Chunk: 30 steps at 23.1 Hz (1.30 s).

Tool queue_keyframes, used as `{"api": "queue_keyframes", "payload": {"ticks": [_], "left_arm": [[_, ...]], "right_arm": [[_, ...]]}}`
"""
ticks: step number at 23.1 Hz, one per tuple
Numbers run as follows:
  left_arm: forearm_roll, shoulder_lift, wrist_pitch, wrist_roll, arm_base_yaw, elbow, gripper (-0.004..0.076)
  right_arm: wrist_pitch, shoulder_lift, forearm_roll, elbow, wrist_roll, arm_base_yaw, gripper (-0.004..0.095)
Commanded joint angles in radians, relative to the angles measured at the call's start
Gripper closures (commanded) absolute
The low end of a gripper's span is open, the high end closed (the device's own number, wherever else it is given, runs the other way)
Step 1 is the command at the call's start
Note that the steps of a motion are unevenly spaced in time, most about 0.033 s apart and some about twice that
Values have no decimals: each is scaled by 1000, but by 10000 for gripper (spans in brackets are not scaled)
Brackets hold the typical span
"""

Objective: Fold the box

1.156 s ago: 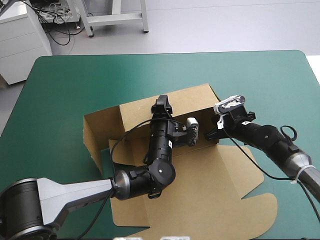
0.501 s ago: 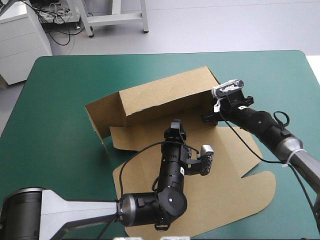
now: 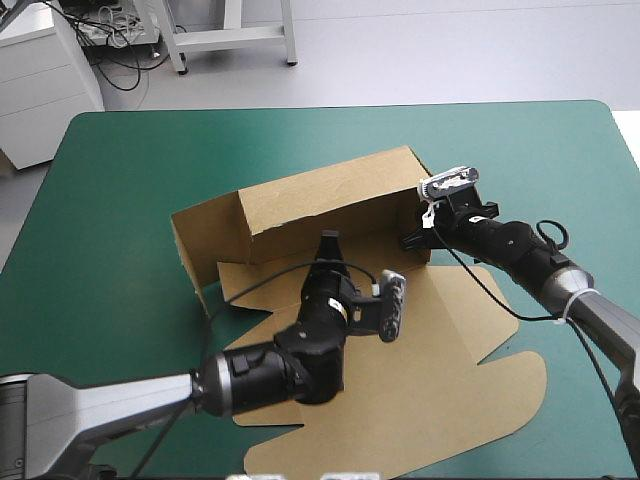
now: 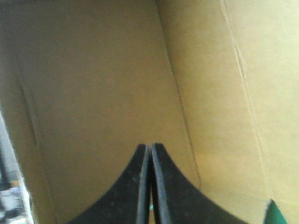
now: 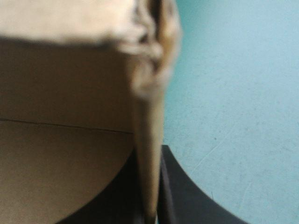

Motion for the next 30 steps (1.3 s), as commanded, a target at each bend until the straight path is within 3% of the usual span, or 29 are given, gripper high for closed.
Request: {"api": "queue_keyframes", "payload": {"ticks": [1,7,10,13,20,26,30], "left_arm": [[-263,-91,3,199,98,-160,737],[-573,-127,5,351,322,-423,741],[-646,-133,-1,355,444,-529,741],[-727,-133,-1,302,672,-623,741],[-804,-133,8,61,1094,-571,741],[-962,-133,8,43,1362,-424,741],[-983,-133,-23,35,1442,-320,741]], "right_arm": [[-19,-38,22,-37,26,-3,926],[2,-38,17,-37,37,-3,926],[11,-38,17,-37,37,-3,926],[19,-38,17,-37,37,-3,926],[19,-38,17,-37,37,-3,926],[28,-38,17,-37,37,-3,926],[35,-38,17,-37,39,-3,926]]}}
